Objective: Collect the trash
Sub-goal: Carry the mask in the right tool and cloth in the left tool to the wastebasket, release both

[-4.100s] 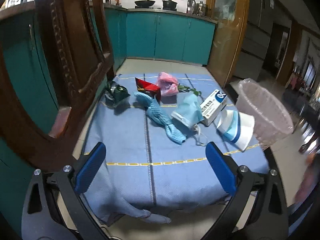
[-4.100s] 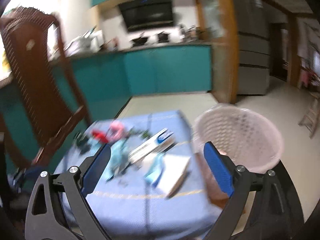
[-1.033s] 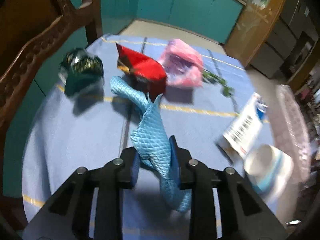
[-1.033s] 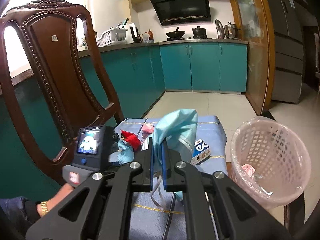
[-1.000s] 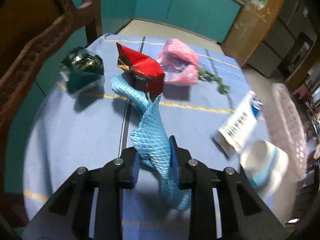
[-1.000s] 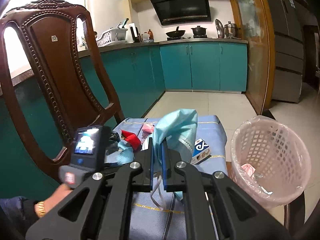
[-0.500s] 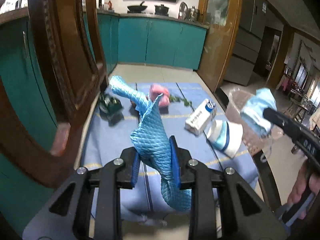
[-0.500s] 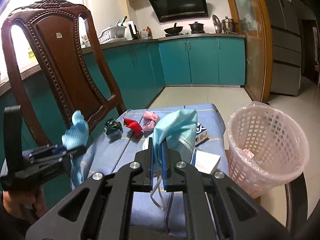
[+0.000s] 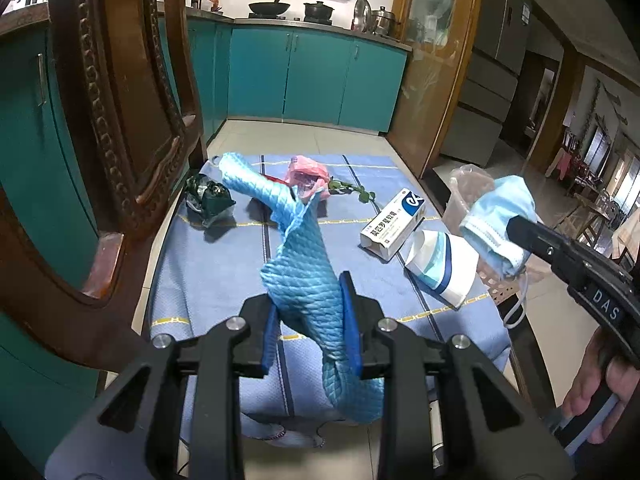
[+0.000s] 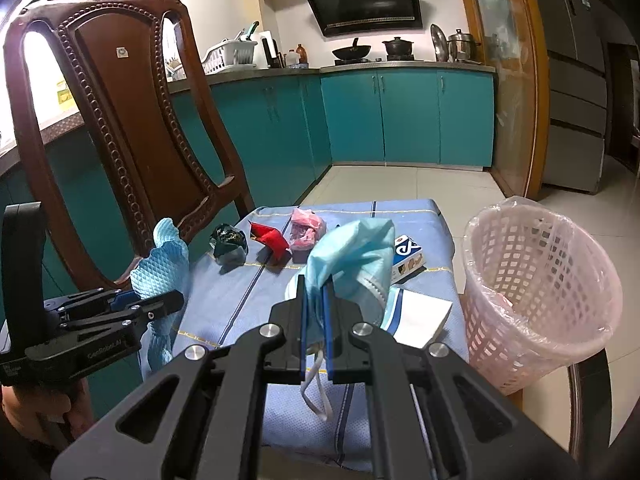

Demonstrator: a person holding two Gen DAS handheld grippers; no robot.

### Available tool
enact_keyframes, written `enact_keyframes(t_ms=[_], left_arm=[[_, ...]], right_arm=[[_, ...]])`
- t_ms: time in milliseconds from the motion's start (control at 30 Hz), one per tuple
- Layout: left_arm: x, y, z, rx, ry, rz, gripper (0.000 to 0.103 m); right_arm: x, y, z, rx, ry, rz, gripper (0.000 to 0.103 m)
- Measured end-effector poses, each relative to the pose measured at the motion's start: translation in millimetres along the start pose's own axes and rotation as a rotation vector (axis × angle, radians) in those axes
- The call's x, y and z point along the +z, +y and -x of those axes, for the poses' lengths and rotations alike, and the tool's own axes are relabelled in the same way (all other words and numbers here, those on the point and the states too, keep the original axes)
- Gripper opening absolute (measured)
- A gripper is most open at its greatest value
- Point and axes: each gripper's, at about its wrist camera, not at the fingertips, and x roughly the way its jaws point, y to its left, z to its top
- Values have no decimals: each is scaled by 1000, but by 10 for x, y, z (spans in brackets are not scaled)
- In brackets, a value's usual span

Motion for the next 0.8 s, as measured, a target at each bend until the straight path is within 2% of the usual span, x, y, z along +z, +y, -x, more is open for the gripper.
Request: enact_keyframes(t_ms=[800], left_arm=[[-7,-13,-45,1,5,-1,29]], right_arm=[[-18,11,10,9,11,10,7]])
